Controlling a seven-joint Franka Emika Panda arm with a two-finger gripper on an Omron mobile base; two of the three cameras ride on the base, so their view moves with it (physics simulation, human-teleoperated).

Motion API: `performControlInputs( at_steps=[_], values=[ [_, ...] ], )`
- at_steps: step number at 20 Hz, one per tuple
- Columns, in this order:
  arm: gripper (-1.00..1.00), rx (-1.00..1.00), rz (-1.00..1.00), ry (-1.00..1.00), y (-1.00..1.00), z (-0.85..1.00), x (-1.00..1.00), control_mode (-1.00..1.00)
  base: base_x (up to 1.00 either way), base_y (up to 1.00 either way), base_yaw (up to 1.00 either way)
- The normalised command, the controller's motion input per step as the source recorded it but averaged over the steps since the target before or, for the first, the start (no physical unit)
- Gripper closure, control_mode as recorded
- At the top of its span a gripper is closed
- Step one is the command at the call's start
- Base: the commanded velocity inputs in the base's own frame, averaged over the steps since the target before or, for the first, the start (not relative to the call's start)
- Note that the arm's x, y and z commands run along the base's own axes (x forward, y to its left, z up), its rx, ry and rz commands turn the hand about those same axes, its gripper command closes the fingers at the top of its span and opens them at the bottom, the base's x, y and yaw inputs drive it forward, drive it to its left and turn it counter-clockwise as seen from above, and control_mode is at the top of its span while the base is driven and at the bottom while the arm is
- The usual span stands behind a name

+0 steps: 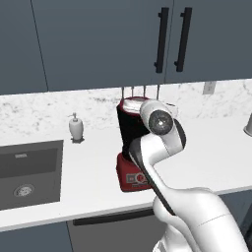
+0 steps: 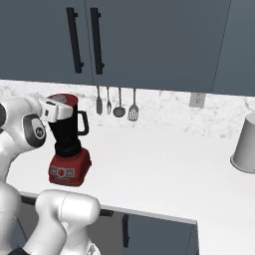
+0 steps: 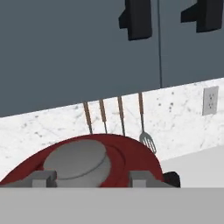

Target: Close the lid blender by securely placing the lid on top.

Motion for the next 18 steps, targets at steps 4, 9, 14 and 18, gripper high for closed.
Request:
performControlInputs(
  at_steps=[4,9,14,18],
  values=[
    [-1.00,-0.04,0.01,0.29,0.00,0.36,-0.65,-1.00,0.00,0.00,0.00],
    [-1.00,-0.08,0.00,0.37,0.05,0.39,-0.72,-1.00,0.00,0.00,0.00],
    [-1.00,-0.11,0.00,0.32,0.02,0.16,-0.88,-1.00,0.00,0.00,0.00],
    [-1.00,-0.06,0.00,0.07,0.00,0.00,-0.96,-1.00,0.00,0.00,0.00]
  ],
)
